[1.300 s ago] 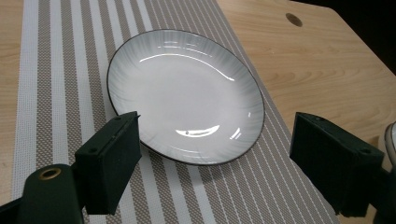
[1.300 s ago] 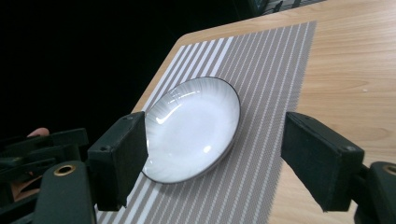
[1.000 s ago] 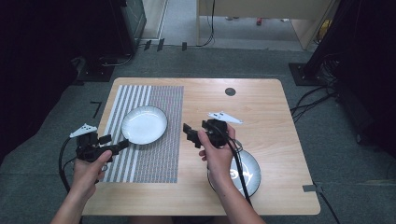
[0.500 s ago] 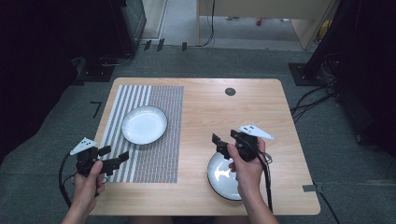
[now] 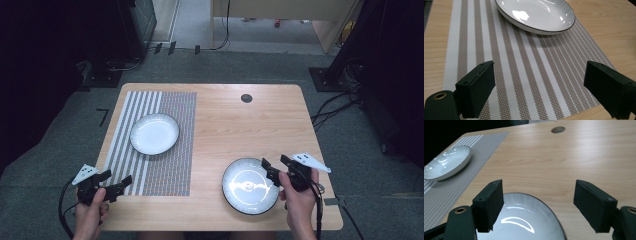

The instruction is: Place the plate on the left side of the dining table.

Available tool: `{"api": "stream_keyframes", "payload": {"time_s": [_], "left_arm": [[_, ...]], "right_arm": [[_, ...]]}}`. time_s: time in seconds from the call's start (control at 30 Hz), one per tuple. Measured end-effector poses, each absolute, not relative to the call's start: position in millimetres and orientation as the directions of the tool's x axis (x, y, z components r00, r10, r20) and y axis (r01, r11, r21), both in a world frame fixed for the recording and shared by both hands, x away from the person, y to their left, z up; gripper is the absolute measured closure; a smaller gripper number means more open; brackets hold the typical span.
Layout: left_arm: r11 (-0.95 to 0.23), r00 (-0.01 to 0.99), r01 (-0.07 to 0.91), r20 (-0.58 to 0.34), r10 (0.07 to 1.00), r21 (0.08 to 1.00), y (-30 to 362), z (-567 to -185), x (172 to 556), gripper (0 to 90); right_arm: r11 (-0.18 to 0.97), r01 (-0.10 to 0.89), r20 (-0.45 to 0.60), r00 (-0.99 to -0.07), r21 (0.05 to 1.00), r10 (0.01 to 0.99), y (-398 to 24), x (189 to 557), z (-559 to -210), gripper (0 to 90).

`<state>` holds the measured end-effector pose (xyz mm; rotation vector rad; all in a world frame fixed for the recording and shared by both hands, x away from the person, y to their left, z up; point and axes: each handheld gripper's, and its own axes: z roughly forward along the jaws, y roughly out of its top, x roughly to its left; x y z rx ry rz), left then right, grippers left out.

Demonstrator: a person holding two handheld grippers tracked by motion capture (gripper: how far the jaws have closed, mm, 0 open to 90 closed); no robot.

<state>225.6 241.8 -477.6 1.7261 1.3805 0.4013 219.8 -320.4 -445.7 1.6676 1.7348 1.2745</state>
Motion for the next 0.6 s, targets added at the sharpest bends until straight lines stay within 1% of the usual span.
{"api": "stream_keyframes", "payload": {"time_s": [0.3,0.6], "left_arm": [[-0.034,0.303,0.637,-0.209,0.930,0.770,255.7,-491.0,219.2,10.0],[-0.067,0.277,0.653,-0.155,0.948,0.754,260.0,-504.8,220.9,10.1]], "right_arm": [[-0.152,0.560,0.262,-0.122,0.814,0.957,-363.5,200.5,-469.1,25.0],[-0.180,0.592,0.239,-0.022,0.786,0.971,-403.4,185.0,-499.0,25.3]]}}
